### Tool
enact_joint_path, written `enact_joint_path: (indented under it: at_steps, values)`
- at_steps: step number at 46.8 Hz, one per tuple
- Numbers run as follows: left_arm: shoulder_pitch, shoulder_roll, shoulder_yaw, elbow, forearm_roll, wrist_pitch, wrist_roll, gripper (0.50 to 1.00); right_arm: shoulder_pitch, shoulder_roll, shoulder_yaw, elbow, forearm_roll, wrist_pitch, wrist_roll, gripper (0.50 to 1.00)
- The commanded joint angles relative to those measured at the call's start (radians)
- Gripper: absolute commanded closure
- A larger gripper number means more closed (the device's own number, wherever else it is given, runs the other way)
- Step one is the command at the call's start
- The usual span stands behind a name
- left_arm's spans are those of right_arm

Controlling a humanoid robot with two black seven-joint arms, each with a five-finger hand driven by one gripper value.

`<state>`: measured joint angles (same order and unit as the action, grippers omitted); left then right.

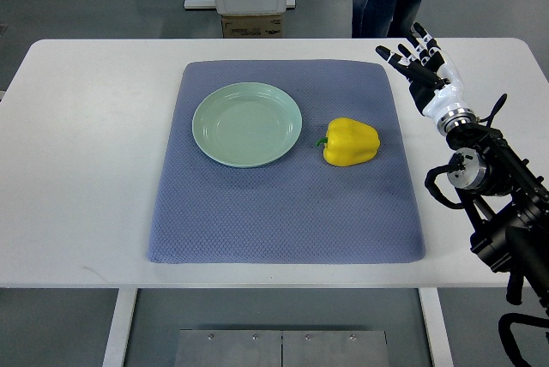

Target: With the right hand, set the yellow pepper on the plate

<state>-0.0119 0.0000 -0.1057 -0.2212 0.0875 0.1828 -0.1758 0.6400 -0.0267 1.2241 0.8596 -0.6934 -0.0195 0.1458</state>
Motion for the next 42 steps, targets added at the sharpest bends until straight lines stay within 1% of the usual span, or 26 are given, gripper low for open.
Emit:
enact_joint_path:
  at_steps: [1,16,23,42]
  values:
    - [0.003,0.000,0.000,0.000,0.000,0.000,-0.001,0.500,0.001,-0.009,0.000,-0.001,0.002,0.001,0.000,0.500]
    - [0.003,0.000,0.000,-0.001,0.000,0.000,-0.001,0.500,-0.002,-0.012,-0.003,0.001,0.000,0.004,-0.002,0.500]
    - [0.003,0.000,0.000,0.000,0.000,0.000,-0.001,0.500,-0.002,-0.016,-0.044,0.004,0.000,0.004,-0.002,0.500]
    - [0.003,0.000,0.000,0.000,0.000,0.000,-0.001,0.500,0.007,-0.013,-0.072,0.009,0.000,0.007,-0.002,0.500]
